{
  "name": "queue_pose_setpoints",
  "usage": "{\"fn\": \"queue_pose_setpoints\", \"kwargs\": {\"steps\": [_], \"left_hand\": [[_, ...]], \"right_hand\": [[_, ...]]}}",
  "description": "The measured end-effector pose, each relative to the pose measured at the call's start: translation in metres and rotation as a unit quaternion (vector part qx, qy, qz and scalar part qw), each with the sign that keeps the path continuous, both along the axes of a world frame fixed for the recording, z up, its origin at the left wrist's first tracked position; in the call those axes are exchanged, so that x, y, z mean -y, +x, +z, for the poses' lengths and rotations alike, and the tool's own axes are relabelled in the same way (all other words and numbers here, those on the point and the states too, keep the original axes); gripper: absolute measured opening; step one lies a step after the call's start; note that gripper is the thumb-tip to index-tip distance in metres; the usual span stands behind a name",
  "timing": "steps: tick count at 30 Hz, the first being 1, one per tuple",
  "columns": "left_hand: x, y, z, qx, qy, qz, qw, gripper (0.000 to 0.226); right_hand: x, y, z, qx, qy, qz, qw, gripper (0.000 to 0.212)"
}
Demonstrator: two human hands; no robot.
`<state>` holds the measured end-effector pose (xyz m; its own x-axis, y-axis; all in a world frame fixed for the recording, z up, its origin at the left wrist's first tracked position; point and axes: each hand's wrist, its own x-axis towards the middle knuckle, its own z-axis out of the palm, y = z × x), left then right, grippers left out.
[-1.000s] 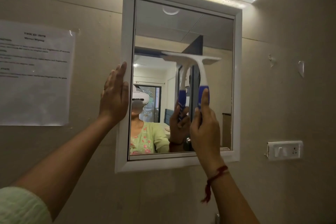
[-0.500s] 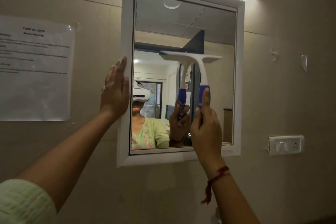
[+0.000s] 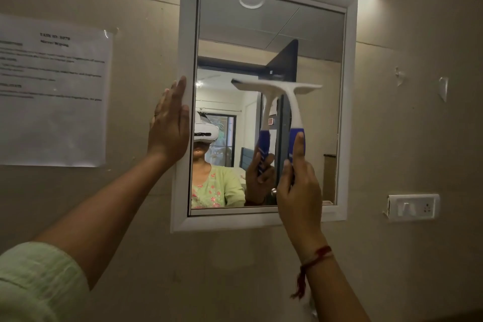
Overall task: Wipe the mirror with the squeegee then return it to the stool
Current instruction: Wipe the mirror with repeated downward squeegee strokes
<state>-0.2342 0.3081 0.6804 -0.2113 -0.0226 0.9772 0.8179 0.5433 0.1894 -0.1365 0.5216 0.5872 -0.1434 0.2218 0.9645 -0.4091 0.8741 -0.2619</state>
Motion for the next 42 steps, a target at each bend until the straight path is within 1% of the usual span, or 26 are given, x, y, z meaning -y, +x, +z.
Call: {"fn": "queue_pose_setpoints", "kwargs": {"steps": [3, 6, 9, 11, 14, 17, 19, 22, 24, 26, 29, 31, 34, 38, 40, 42], "left_hand": [[0.0, 0.0, -0.001, 0.003, -0.003, 0.001, 1.0, 0.051], [0.0, 0.0, -0.001, 0.003, -0.006, 0.002, 1.0, 0.051], [0.0, -0.001, -0.001, 0.002, -0.004, 0.0, 1.0, 0.051], [0.0, -0.002, -0.001, -0.002, -0.002, -0.001, 1.0, 0.051], [0.0, -0.003, -0.001, 0.0, -0.001, 0.005, 1.0, 0.05], [0.0, -0.003, -0.001, 0.005, -0.002, 0.012, 1.0, 0.051], [0.0, -0.003, -0.001, 0.005, -0.003, 0.012, 1.0, 0.051], [0.0, -0.002, -0.001, 0.003, -0.005, 0.015, 1.0, 0.051], [0.0, -0.003, -0.001, 0.004, -0.004, 0.016, 1.0, 0.05], [-0.001, -0.003, -0.001, 0.0, -0.004, 0.019, 1.0, 0.05], [-0.001, -0.004, -0.001, -0.001, -0.004, 0.02, 1.0, 0.049], [-0.001, -0.004, -0.001, -0.002, -0.003, 0.021, 1.0, 0.049], [-0.001, -0.004, -0.001, -0.003, -0.003, 0.022, 1.0, 0.049], [-0.001, -0.004, -0.001, -0.004, -0.003, 0.022, 1.0, 0.049], [0.0, -0.004, -0.002, -0.005, -0.003, 0.023, 1.0, 0.049], [-0.001, -0.002, -0.001, -0.008, -0.003, 0.024, 1.0, 0.049]], "right_hand": [[0.0, 0.001, 0.003, 0.0, -0.007, 0.005, 1.0, 0.06], [0.003, 0.006, -0.04, 0.028, -0.013, 0.019, 0.999, 0.06], [0.005, 0.01, -0.076, 0.053, -0.016, 0.025, 0.998, 0.068], [0.003, 0.009, -0.068, 0.037, -0.016, 0.025, 0.999, 0.065], [0.0, 0.005, -0.032, 0.0, -0.02, 0.018, 1.0, 0.058], [0.001, 0.002, -0.021, -0.006, -0.024, 0.031, 0.999, 0.059], [0.003, 0.004, -0.042, 0.012, -0.021, 0.032, 0.999, 0.062], [0.007, 0.011, -0.094, 0.065, -0.013, 0.03, 0.997, 0.074], [0.008, 0.017, -0.111, 0.086, -0.01, 0.039, 0.995, 0.072], [0.005, 0.018, -0.099, 0.069, -0.008, 0.039, 0.997, 0.068], [0.0, 0.015, -0.062, 0.029, -0.015, 0.027, 0.999, 0.06], [-0.004, 0.014, -0.051, 0.024, -0.016, 0.027, 0.999, 0.059], [-0.003, 0.022, -0.079, 0.052, -0.026, 0.048, 0.997, 0.063], [0.0, 0.038, -0.148, 0.112, -0.026, 0.066, 0.991, 0.084], [-0.001, 0.04, -0.15, 0.117, -0.041, 0.072, 0.99, 0.083], [-0.004, 0.035, -0.128, 0.096, -0.051, 0.059, 0.992, 0.076]]}}
